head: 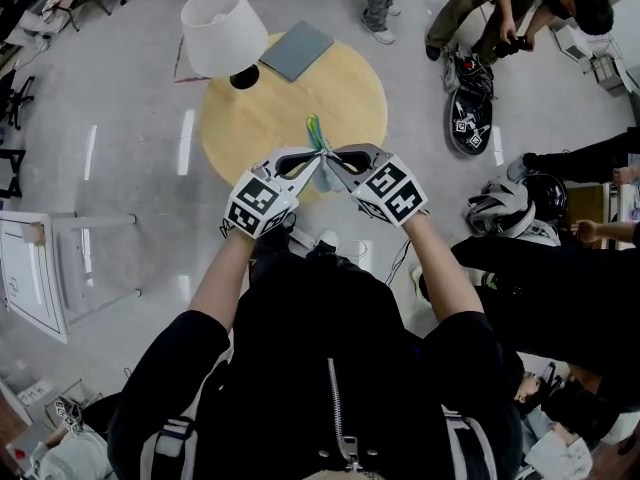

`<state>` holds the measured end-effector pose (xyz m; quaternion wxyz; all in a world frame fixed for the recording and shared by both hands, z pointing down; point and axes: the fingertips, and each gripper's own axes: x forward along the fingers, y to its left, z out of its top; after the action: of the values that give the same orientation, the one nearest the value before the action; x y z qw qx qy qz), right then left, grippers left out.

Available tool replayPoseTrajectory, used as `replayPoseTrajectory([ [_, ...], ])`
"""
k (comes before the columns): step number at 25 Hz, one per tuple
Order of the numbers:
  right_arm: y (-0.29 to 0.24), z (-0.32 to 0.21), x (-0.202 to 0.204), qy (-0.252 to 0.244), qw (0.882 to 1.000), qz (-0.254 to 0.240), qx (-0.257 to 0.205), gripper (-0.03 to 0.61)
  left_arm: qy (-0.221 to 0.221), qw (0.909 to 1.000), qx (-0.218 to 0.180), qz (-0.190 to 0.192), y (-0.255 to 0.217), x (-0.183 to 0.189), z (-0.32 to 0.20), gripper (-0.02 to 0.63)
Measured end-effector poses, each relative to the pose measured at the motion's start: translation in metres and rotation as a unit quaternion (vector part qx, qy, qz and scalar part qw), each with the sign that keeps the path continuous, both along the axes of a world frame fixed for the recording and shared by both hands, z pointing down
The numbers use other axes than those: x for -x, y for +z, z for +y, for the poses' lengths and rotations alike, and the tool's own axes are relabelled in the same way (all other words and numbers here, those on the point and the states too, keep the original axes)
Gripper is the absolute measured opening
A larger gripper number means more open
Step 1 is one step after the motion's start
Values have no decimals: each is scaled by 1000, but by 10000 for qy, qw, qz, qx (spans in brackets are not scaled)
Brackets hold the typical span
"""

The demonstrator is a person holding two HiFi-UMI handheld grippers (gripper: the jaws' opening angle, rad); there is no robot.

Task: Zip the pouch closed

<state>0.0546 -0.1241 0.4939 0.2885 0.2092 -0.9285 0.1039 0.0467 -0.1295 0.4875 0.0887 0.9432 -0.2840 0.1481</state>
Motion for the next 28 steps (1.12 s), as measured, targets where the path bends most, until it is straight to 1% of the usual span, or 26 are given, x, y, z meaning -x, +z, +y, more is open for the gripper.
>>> replayPoseTrajectory([
  [14, 3, 3, 4, 41, 10000, 15, 31, 14, -28, 9999, 148, -37, 5, 7, -3, 9],
  [18, 4, 2, 5, 12, 10000, 47, 39, 14, -152, 9996, 238, 5, 9, 13, -9, 8],
  [28, 5, 8, 3, -6, 10000, 66, 59, 14, -205, 9993, 322, -20, 13, 19, -10, 11],
])
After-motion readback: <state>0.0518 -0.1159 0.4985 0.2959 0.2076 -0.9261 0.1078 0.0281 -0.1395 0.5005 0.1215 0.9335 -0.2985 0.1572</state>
